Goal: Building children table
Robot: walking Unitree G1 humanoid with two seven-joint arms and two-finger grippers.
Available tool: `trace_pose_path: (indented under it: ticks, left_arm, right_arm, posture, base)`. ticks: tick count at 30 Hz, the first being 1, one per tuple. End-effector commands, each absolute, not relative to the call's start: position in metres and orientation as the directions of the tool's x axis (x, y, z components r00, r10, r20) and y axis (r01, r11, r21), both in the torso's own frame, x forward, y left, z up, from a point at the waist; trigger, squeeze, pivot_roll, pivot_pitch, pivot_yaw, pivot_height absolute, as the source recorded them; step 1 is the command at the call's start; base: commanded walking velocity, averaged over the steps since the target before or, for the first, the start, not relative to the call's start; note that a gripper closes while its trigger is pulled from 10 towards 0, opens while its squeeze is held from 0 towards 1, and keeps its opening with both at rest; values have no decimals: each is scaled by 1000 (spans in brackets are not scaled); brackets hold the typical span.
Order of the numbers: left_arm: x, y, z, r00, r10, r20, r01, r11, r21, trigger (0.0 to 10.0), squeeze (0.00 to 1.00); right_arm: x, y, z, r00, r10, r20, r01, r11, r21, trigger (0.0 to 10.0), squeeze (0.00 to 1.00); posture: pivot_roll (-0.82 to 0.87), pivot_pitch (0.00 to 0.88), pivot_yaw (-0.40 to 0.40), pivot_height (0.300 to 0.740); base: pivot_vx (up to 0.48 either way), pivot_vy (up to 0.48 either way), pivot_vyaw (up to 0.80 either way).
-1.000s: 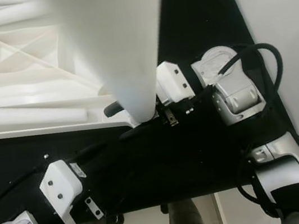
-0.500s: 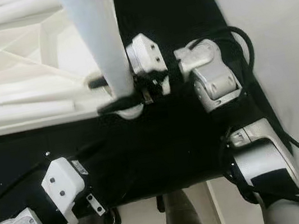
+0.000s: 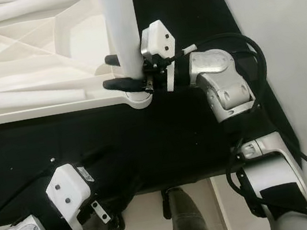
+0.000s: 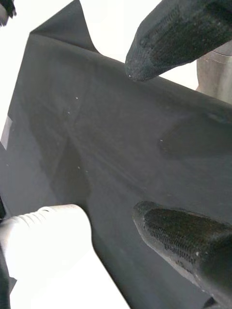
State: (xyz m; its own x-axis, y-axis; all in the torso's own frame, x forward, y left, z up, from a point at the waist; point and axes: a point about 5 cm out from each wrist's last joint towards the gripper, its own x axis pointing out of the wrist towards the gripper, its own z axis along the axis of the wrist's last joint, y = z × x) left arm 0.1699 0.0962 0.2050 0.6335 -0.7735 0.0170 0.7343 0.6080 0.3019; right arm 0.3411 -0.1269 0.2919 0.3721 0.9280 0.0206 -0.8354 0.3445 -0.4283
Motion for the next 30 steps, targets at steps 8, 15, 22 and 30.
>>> trace_pose_path:
  ticks: [8,15,22,30]
  left_arm:
    - [167,95,199,636,-772,2,737,608,296,10000,0]
    - [169,95,199,652,-758,10,722,625,297,10000,0]
    - [172,95,199,641,-767,11,727,612,310,10000,0]
    - [176,94,199,647,-762,22,717,618,322,10000,0]
  right_arm:
    - [333,-120,244,845,534,34,-511,824,-243,10000,0]
    - [280,-92,210,952,294,82,-285,953,-106,10000,0]
    - [289,-78,218,943,283,175,-257,953,-159,10000,0]
    - [284,-73,211,974,185,134,-165,975,-148,10000,0]
  posture:
    - [65,512,-61,740]
    - [69,515,-52,740]
    - [70,488,-41,740]
    - [75,471,-38,740]
  base:
    - [0,0,0]
    - [0,0,0]
    - [0,0,0]
    - [0,0,0]
